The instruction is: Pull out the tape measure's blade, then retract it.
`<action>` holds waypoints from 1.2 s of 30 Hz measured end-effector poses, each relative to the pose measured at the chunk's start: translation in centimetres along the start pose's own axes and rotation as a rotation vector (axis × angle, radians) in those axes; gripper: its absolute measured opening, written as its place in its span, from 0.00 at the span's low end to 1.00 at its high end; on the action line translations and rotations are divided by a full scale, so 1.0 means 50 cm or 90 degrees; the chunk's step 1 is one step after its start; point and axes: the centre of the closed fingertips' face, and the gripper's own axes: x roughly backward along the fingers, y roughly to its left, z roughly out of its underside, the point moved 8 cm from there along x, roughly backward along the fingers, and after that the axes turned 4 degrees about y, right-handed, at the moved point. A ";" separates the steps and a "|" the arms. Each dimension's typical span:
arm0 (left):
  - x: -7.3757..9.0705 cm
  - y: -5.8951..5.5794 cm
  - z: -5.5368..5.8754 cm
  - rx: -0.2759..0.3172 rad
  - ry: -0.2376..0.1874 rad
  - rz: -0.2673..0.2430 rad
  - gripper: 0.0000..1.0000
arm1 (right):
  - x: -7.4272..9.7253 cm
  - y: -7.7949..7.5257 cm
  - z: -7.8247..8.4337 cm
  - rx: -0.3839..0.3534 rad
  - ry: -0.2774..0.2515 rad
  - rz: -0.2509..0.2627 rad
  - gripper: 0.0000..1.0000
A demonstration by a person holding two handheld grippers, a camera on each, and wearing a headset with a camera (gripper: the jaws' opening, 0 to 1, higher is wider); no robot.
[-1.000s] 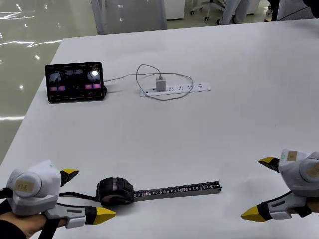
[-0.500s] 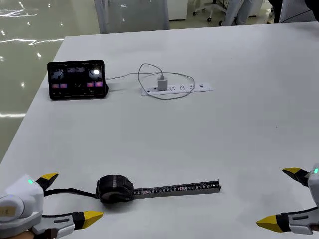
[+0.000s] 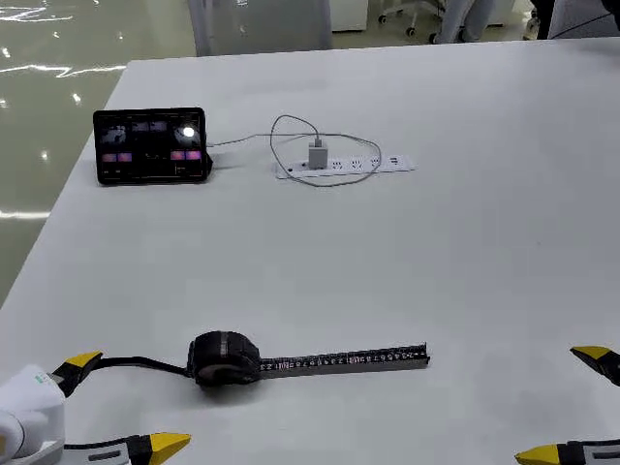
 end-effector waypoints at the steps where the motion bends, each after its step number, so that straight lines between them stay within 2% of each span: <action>1: -0.002 -0.004 -0.004 0.002 0.000 0.002 0.99 | 0.002 -0.002 0.001 -0.004 0.000 0.005 0.99; 4: -0.003 -0.013 -0.013 -0.004 0.005 0.005 0.99 | 0.004 -0.010 0.005 -0.007 0.004 0.007 0.99; 8: -0.003 -0.018 -0.025 -0.011 0.005 0.009 0.99 | 0.009 -0.013 0.008 -0.008 0.011 -0.005 0.99; 11: -0.001 -0.019 -0.028 -0.010 -0.002 0.011 0.99 | 0.011 -0.014 0.009 -0.006 0.009 -0.007 0.99; 22: 0.001 -0.021 -0.016 -0.002 0.006 0.011 0.99 | 0.017 -0.021 -0.002 0.002 -0.007 0.004 0.99; 29: 0.001 -0.015 -0.017 -0.006 -0.006 0.007 0.99 | 0.019 -0.017 -0.004 0.012 -0.002 0.000 0.99; 33: -0.005 -0.013 -0.024 0.018 0.009 -0.006 0.99 | 0.012 -0.015 -0.008 0.020 0.004 -0.002 0.99; 34: -0.010 -0.005 -0.023 0.020 0.024 -0.021 0.99 | 0.008 -0.015 -0.012 0.023 0.007 -0.005 0.99; 35: -0.011 -0.005 -0.019 0.028 0.051 -0.029 0.99 | 0.006 -0.015 -0.016 0.027 0.008 -0.006 0.99; 36: -0.017 -0.007 -0.024 0.031 0.057 -0.033 0.99 | 0.003 -0.015 -0.022 0.031 0.010 -0.008 0.99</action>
